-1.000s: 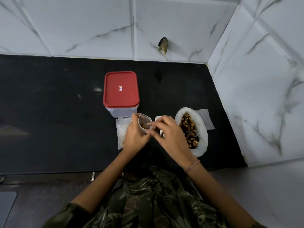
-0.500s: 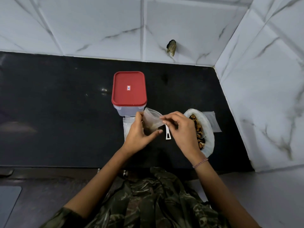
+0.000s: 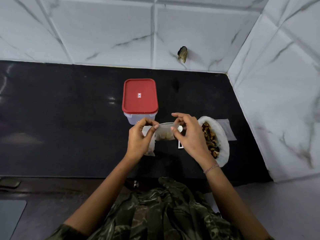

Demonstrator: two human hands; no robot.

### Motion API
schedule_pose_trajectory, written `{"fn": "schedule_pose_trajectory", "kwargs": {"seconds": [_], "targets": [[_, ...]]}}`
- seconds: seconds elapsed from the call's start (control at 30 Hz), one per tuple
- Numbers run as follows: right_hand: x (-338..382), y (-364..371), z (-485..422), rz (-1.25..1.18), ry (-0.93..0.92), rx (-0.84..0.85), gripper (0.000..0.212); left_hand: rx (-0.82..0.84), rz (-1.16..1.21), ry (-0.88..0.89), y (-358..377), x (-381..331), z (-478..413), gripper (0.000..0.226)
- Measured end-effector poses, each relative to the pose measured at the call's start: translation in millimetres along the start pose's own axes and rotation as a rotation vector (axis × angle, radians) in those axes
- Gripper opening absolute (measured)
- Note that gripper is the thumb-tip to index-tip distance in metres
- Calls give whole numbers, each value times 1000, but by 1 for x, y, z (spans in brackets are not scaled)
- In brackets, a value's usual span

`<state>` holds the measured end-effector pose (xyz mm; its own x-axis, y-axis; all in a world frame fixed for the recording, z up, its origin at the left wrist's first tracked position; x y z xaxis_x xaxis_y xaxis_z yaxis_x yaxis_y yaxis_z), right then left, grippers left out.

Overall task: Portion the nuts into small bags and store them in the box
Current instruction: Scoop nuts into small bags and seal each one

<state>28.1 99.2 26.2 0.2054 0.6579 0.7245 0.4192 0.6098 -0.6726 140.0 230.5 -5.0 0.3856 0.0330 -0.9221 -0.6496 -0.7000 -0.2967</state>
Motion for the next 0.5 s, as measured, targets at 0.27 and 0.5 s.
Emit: {"fn": "schedule_pose_trajectory", "kwargs": {"seconds": [0.27,0.5], "targets": [[14,21,-8,169,-57,-39,15,8,18,33,-2,-8,1,7],[12,21,-5,76,-35,-71,16,15,151,-36,0,-12,2,11]]}}
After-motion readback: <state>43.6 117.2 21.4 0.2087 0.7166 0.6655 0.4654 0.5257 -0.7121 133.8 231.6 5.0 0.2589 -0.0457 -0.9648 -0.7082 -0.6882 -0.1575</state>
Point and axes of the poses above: each hand's wrist, its own z-axis away from the middle knuckle, its own y-axis out of the palm, x = y × z, the point moved 1 cm from there along -z, towards the middle knuckle, and after that the axes turned 9 degrees about x, right-handed, at the moved point
